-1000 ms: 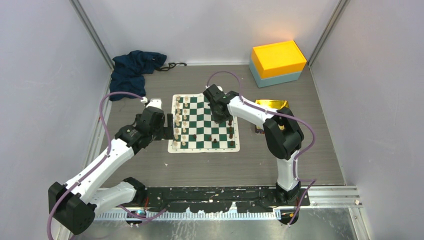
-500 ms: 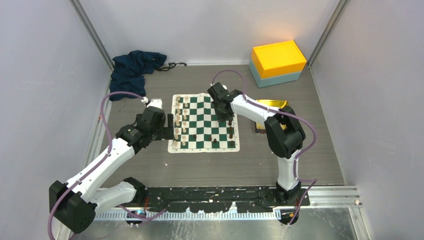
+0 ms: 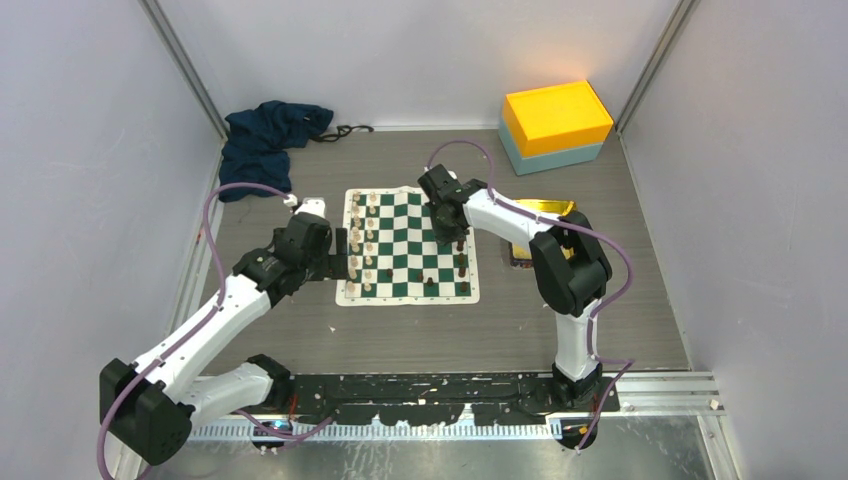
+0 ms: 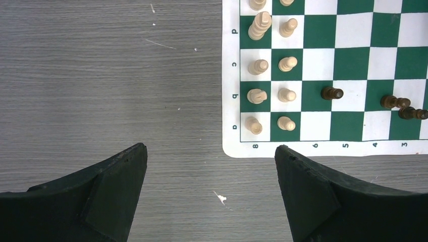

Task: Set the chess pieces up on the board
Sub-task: Place the chess piece on the chessboard.

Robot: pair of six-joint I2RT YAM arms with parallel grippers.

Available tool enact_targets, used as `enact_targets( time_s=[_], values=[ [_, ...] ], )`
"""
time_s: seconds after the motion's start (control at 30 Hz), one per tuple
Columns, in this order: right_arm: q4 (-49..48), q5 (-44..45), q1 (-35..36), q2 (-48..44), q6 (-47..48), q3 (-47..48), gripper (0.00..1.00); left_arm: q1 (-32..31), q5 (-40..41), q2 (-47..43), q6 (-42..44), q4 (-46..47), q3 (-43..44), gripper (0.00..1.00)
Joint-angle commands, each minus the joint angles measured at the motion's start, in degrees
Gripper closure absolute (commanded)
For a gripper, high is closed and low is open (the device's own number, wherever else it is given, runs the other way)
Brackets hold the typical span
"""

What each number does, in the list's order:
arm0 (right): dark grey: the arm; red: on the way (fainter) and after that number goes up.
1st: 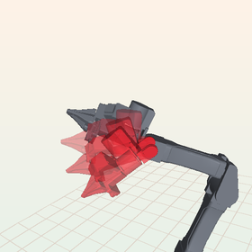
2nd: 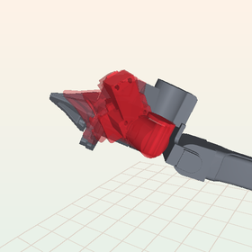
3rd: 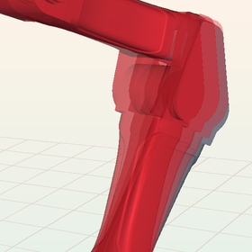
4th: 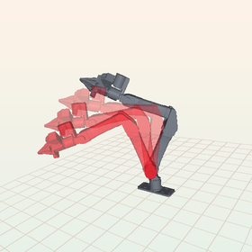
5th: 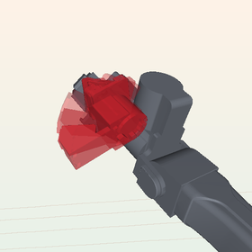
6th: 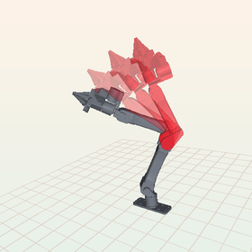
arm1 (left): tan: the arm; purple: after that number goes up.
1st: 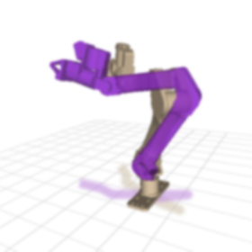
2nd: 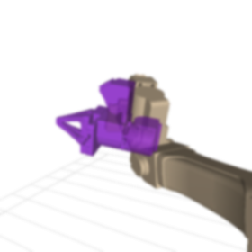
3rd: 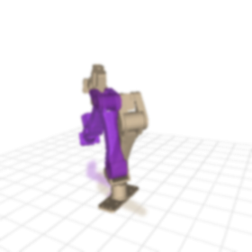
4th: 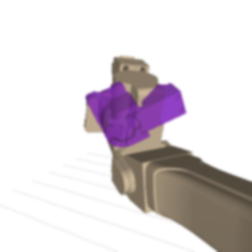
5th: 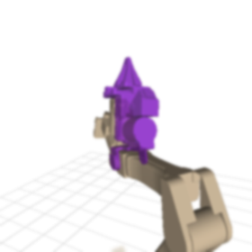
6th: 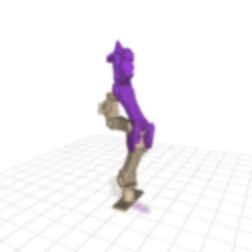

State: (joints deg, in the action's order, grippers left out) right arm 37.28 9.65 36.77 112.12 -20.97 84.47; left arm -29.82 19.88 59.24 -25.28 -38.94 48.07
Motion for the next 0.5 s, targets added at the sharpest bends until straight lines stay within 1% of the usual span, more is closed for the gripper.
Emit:
enact_targets(
  time_s=[0.0,0.47],
  values=[
    [-2.2,-0.8,-0.3,-0.2,-0.8,0.0,0.98,0.4,0.2,0.1,0.0,0.5,2.0,0.02],
    [-2.9,-1.4,-0.9,1.2,-1.0,-0.7,0.98,0.4,0.2,0.5,0.0,0.6,2.0,0.02]
  ],
)
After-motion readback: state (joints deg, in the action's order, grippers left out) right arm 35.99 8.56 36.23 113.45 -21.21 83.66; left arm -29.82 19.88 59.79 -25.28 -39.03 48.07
